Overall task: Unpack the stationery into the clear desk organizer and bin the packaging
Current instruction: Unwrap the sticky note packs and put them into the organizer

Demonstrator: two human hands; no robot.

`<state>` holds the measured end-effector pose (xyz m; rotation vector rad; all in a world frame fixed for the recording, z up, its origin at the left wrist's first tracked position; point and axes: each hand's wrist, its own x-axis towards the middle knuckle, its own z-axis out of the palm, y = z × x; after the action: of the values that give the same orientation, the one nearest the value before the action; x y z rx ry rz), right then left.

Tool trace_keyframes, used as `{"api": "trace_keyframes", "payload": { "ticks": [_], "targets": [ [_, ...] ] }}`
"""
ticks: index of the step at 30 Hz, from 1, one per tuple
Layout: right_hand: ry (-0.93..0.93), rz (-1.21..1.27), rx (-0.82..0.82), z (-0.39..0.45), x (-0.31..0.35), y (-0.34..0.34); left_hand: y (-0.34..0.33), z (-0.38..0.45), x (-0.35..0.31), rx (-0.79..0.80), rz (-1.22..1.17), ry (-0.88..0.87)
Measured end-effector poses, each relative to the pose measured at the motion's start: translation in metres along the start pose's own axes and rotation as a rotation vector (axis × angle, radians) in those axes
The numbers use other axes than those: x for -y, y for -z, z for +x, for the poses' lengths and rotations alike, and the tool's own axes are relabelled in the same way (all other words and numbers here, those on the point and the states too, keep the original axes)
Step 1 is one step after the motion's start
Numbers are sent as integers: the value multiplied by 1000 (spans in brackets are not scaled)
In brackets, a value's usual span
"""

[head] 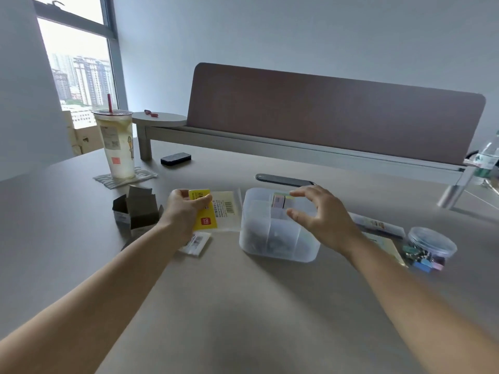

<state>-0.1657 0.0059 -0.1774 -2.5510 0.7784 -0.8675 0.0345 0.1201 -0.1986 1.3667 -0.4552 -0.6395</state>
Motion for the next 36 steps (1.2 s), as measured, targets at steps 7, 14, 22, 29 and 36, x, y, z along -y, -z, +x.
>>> {"api": "trace_keyframes", "payload": {
  "ticks": [7,14,22,29,36],
  "targets": [
    [33,-140,161,-82,5,-30,22,-45,40,-62,488,-132],
    [-123,-184,322,-101,-2,-48,27,-40,53,-192,977,-361],
    [-118,-196,311,-101,-4,-51,31,-68,60,256,1402,-532],
    [-119,-164,319,-101,-6,-49,35,-48,62,322,1611,-348],
    [-189,-163,261,-104,-21,-31,29,-63,57,277,1442,-690]
  ]
}}
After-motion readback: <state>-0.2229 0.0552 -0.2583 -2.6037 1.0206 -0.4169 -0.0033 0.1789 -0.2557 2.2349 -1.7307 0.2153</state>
